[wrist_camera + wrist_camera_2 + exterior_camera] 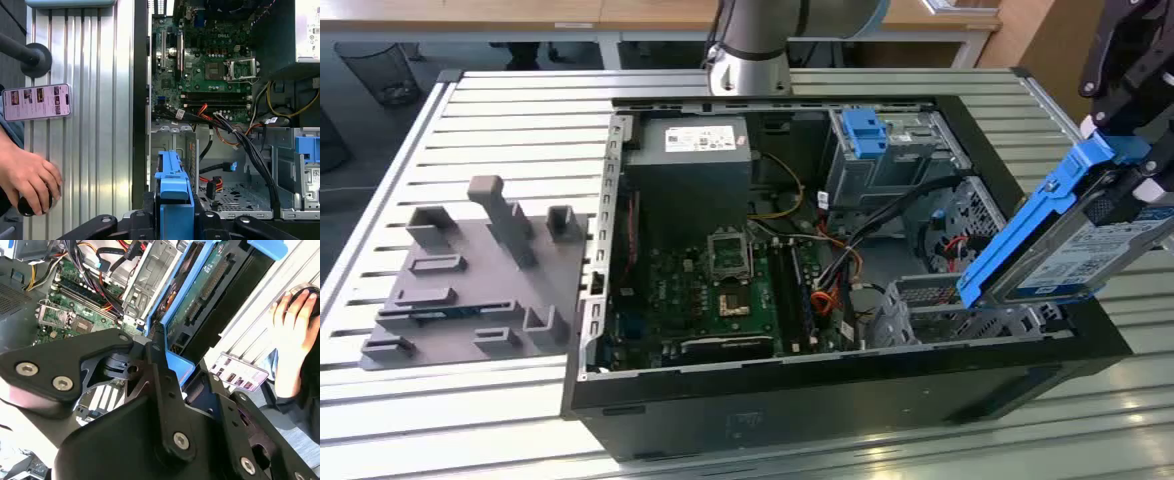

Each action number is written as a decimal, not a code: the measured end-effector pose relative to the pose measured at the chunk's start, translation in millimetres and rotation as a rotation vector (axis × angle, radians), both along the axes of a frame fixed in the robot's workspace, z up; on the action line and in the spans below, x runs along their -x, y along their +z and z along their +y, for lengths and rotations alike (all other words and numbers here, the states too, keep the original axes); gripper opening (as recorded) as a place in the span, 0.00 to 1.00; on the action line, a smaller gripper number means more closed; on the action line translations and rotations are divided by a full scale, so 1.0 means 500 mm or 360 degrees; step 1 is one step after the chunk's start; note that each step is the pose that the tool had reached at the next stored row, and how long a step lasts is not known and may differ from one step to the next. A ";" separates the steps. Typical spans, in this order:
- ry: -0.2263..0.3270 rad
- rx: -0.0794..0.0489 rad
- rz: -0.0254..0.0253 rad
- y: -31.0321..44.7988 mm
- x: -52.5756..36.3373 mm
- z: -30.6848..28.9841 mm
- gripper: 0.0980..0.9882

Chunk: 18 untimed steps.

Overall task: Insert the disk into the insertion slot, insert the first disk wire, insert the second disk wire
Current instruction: 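Insert the disk into the insertion slot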

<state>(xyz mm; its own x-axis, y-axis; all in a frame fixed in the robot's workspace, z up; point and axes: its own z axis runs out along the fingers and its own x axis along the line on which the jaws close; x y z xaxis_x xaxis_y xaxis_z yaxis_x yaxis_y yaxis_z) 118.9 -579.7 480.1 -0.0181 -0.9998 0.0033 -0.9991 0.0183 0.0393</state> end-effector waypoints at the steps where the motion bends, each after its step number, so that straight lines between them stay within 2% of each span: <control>1: 0.0000 0.0000 0.00001 0.000 0.000 0.000 0.30; 7: 0.0000 0.0000 0.00001 0.000 0.003 0.000 0.30; 13: 0.0000 0.0000 -0.00007 0.000 0.026 0.000 0.30; 18: 0.0000 0.0000 -0.00007 -0.001 0.035 0.001 0.30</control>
<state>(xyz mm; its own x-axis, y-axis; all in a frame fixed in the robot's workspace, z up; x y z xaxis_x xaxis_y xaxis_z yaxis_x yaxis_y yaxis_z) 101.3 -579.3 479.7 -0.0182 -0.9998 0.0032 -0.9991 0.0183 0.0388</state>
